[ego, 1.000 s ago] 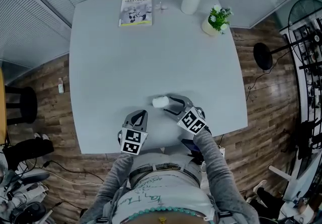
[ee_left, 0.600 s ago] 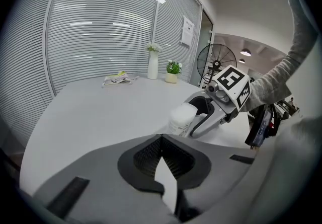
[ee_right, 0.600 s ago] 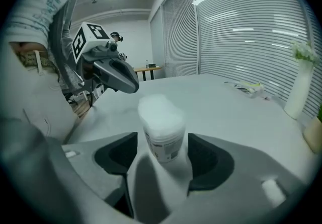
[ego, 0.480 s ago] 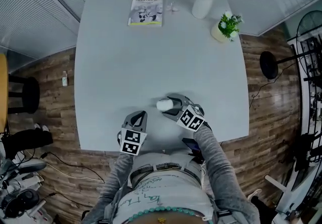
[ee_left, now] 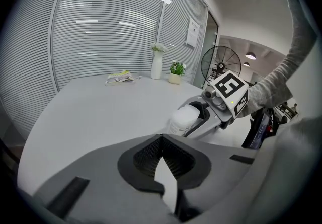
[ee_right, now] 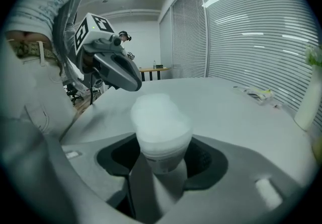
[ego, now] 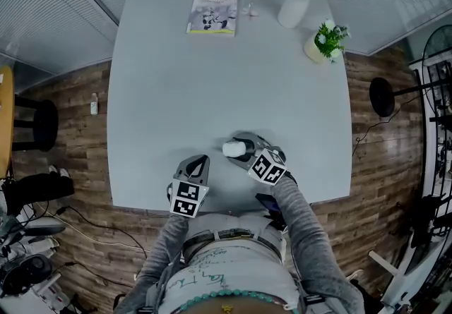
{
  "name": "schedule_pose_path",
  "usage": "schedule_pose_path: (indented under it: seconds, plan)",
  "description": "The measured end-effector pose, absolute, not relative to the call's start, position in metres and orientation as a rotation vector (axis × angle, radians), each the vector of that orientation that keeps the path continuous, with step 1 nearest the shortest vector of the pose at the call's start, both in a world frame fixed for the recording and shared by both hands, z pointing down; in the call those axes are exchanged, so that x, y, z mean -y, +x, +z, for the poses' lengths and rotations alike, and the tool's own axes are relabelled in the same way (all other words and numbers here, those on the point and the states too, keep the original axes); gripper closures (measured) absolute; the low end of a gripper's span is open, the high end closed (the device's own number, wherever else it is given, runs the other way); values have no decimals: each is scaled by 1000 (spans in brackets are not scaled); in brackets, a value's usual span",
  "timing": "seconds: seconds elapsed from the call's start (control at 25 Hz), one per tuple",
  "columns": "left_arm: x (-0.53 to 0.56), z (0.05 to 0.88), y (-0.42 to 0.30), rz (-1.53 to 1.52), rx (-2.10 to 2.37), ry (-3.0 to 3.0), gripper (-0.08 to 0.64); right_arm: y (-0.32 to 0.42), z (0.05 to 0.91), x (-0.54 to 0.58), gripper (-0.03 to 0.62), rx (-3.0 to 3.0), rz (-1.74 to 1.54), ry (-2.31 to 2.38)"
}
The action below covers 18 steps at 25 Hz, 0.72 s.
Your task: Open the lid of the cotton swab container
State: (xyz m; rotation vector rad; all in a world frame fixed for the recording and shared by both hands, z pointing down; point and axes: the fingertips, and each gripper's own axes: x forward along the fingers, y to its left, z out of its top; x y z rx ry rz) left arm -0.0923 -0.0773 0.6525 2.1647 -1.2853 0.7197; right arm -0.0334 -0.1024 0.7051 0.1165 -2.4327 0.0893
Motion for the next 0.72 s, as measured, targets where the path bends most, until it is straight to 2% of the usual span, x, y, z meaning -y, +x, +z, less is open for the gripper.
schedule_pose_path:
  seconds: [0.72]
  plan:
    - [85, 639, -83, 724, 1273, 2249, 561, -33, 702, 99, 342, 2439, 87, 80]
